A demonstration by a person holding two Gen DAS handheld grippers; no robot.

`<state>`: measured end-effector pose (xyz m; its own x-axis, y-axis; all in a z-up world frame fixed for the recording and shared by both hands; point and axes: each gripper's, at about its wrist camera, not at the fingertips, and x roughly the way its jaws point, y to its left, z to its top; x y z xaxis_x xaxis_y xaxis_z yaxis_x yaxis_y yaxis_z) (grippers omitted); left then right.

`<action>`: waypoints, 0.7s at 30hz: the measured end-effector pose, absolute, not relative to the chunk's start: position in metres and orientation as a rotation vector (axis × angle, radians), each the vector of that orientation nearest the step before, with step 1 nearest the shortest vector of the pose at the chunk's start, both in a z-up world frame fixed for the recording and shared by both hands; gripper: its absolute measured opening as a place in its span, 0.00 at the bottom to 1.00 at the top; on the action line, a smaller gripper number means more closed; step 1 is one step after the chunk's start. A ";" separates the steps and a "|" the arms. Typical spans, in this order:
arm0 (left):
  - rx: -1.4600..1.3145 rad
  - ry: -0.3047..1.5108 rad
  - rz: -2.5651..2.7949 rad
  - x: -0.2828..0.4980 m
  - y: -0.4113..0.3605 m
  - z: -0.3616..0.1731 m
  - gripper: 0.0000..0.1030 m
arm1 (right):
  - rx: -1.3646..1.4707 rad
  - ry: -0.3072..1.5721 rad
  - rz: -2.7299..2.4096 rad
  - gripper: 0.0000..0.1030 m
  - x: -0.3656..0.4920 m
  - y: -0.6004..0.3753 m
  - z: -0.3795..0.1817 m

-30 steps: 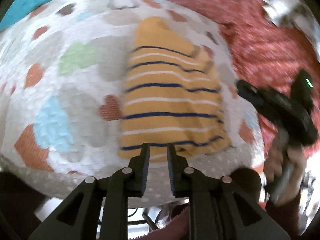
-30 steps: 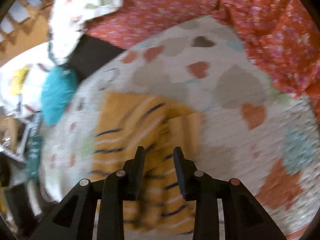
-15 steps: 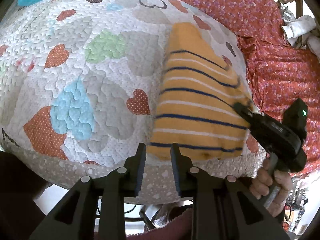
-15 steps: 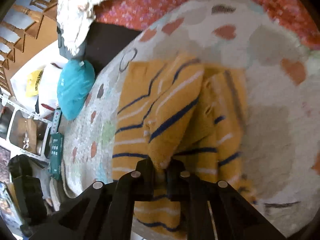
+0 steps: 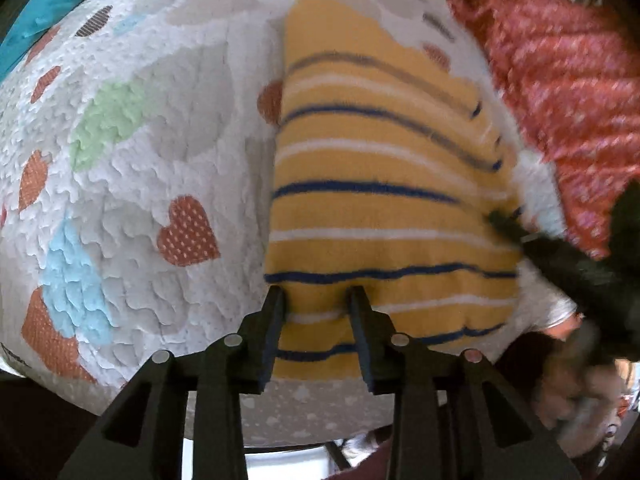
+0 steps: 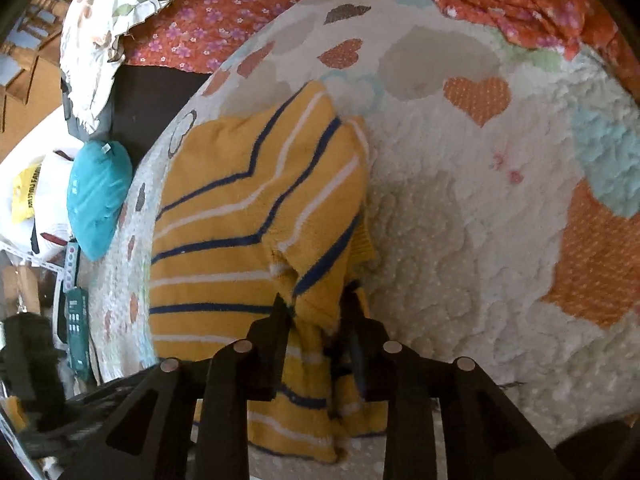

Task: Fold small clothes

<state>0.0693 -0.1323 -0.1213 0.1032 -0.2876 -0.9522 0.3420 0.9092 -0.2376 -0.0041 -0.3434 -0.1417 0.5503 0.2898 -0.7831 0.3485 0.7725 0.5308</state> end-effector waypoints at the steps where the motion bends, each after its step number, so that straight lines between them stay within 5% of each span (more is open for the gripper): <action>1: 0.057 1.393 -0.456 0.067 -0.133 -0.125 0.33 | 0.724 0.990 -0.054 0.30 -0.009 -0.347 -0.133; 7: 0.064 1.385 -0.452 0.065 -0.130 -0.126 0.37 | 0.747 0.754 -0.038 0.33 -0.016 -0.349 -0.081; 15: 0.036 1.314 -0.449 0.049 -0.109 -0.091 0.37 | 0.790 0.945 -0.032 0.34 0.028 -0.337 -0.148; 21: 0.155 1.130 -0.329 0.031 -0.099 -0.060 0.37 | 0.724 0.804 -0.095 0.40 -0.019 -0.347 -0.124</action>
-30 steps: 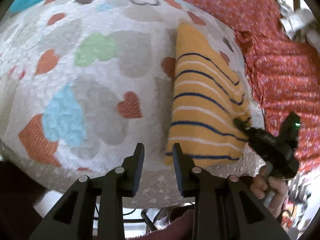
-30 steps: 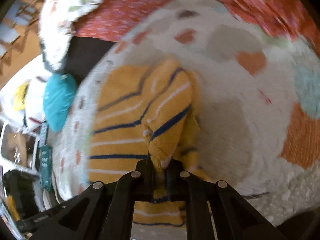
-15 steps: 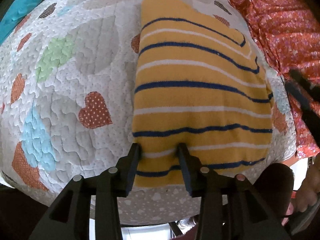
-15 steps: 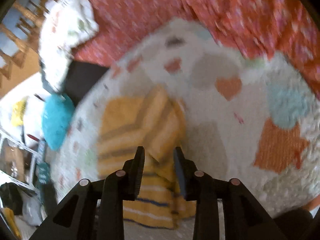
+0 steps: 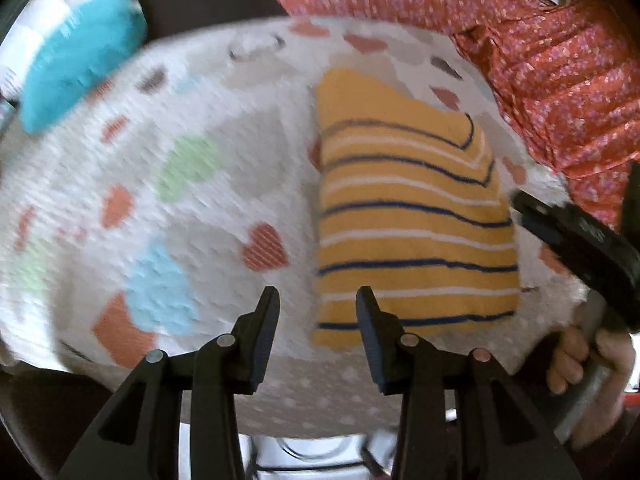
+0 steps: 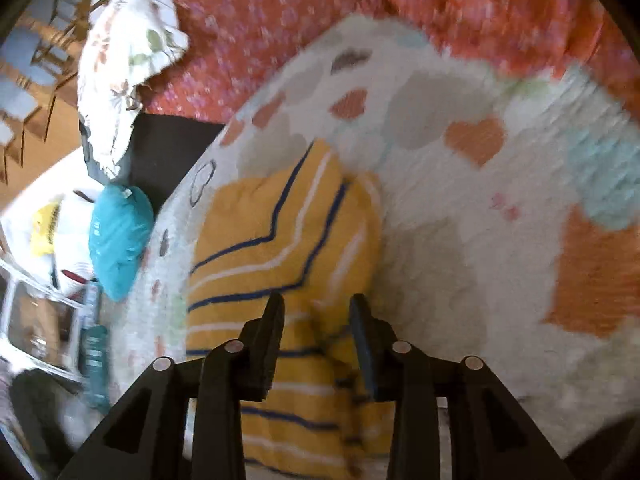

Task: Fold small clothes

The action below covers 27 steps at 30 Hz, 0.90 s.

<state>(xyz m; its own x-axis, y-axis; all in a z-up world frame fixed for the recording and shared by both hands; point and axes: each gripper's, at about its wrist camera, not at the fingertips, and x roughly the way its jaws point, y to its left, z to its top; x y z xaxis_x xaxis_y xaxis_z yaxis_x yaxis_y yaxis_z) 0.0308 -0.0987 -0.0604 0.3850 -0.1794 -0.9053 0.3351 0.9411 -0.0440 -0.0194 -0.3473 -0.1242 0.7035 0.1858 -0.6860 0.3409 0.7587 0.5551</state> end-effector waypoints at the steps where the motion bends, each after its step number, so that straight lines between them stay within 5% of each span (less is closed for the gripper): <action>1: 0.165 1.109 -0.315 0.029 -0.098 -0.056 0.37 | 0.685 0.790 -0.121 0.43 -0.025 -0.346 -0.121; 11: 0.245 0.928 -0.216 0.005 -0.096 -0.023 0.51 | 0.577 0.768 -0.300 0.46 -0.061 -0.346 -0.127; 27: 0.185 0.978 -0.238 0.001 -0.086 -0.023 0.52 | 0.476 0.774 -0.328 0.53 -0.068 -0.328 -0.115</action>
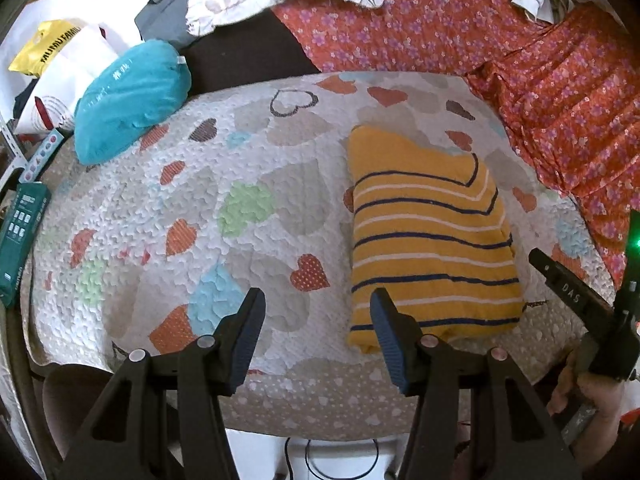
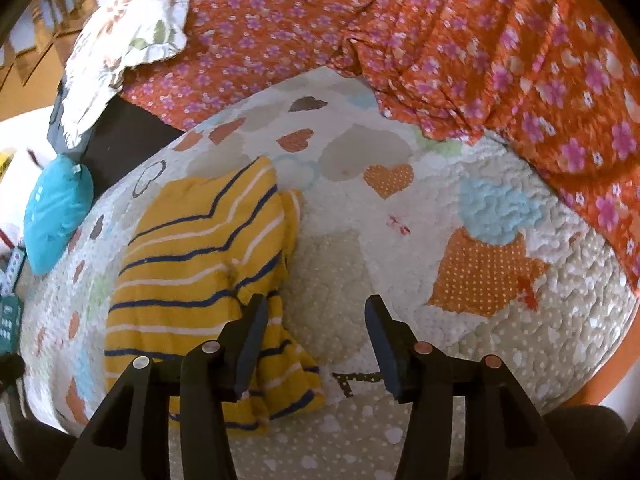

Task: Fold small clothes

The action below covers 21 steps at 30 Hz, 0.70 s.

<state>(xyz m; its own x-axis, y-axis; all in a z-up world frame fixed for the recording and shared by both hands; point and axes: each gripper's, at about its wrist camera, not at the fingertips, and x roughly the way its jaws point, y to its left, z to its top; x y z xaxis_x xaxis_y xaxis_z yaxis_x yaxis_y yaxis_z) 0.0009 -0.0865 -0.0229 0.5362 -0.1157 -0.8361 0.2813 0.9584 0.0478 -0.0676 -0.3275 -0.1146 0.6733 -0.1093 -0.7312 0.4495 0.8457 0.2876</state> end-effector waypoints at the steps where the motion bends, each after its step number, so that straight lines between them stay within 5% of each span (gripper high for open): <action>1: 0.184 0.986 -0.241 0.003 -0.088 -0.025 0.52 | 0.492 0.772 -0.326 0.53 -0.068 -0.329 -0.114; 21: 0.217 1.122 -0.228 0.039 -0.108 -0.074 0.52 | 0.669 0.800 -0.314 0.55 -0.050 -0.357 -0.149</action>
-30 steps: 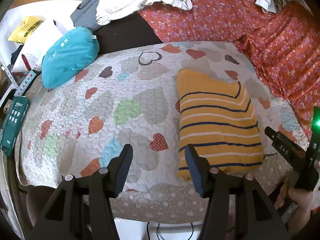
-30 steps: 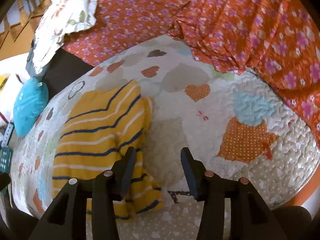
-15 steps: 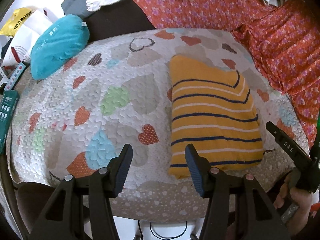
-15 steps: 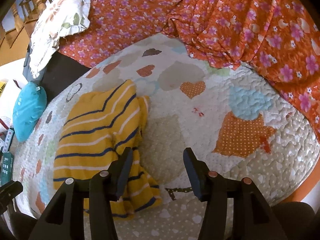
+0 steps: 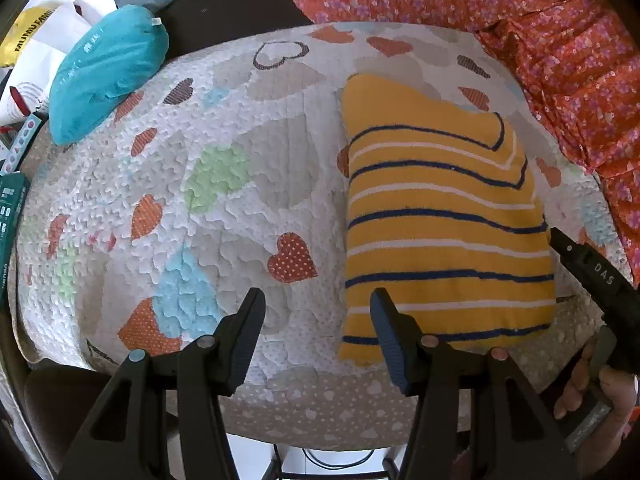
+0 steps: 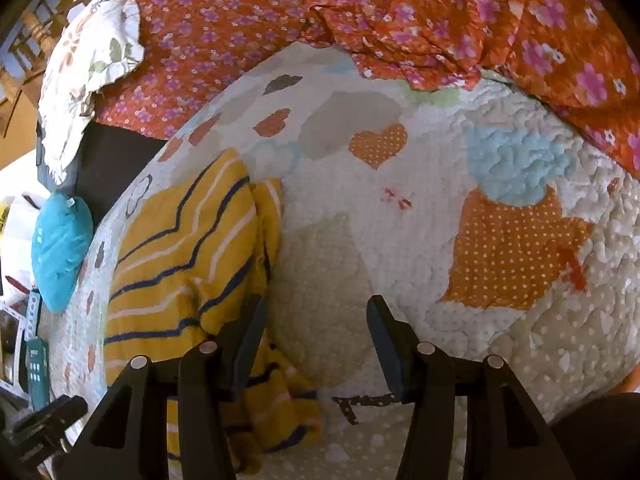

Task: Fold small clothes

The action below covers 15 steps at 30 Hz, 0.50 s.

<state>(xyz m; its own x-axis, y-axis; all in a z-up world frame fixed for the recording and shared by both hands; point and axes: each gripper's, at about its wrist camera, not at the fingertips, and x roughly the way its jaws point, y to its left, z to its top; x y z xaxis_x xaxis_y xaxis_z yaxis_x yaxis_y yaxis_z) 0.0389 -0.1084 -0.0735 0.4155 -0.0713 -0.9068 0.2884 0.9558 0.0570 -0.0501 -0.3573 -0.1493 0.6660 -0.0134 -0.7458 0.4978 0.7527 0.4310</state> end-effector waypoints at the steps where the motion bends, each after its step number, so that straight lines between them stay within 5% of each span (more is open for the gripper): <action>1: 0.217 1.125 -0.229 0.040 -0.109 -0.075 0.52 | 0.674 0.800 -0.318 0.55 -0.050 -0.358 -0.150; 15: 0.202 1.136 -0.236 0.044 -0.106 -0.080 0.52 | 0.706 0.823 -0.337 0.59 -0.047 -0.363 -0.161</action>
<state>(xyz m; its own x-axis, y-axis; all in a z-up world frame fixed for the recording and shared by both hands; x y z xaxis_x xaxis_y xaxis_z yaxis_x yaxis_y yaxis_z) 0.0435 -0.1059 -0.0797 0.4011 -0.0828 -0.9123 0.2875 0.9570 0.0395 -0.0469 -0.3633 -0.1609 0.6450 -0.0086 -0.7641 0.5300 0.7254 0.4392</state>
